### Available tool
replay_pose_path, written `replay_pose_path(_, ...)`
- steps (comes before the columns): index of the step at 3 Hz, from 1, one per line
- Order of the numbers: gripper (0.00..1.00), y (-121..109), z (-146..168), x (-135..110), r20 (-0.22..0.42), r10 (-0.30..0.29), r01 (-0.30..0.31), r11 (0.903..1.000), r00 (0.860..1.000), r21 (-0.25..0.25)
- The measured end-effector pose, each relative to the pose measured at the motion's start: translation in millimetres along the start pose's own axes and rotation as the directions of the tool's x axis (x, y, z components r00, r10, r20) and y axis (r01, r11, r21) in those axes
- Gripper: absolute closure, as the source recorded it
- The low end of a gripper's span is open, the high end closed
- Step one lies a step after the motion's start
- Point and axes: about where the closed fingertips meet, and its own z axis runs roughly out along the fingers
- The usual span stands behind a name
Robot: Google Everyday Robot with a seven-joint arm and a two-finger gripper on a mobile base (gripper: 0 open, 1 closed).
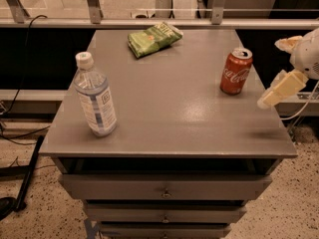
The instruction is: Move coke can near green jalapeno chip bag
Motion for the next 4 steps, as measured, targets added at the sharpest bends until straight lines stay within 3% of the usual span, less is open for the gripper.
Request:
replay_pose_path(1, 0.00, -11.9, 22.7, -1.2, 0.110, 0.019, -0.020, 0.9998, 0.994, 0.004)
replay_pose_path(3, 0.00, -28.9, 62.0, -7.6, 0.286, 0.093, -0.091, 0.9957, 0.954, -0.018)
replay_pose_path(4, 0.15, -27.5, 78.2, -19.4, 0.328, 0.134, -0.125, 0.9910, 0.935, -0.048)
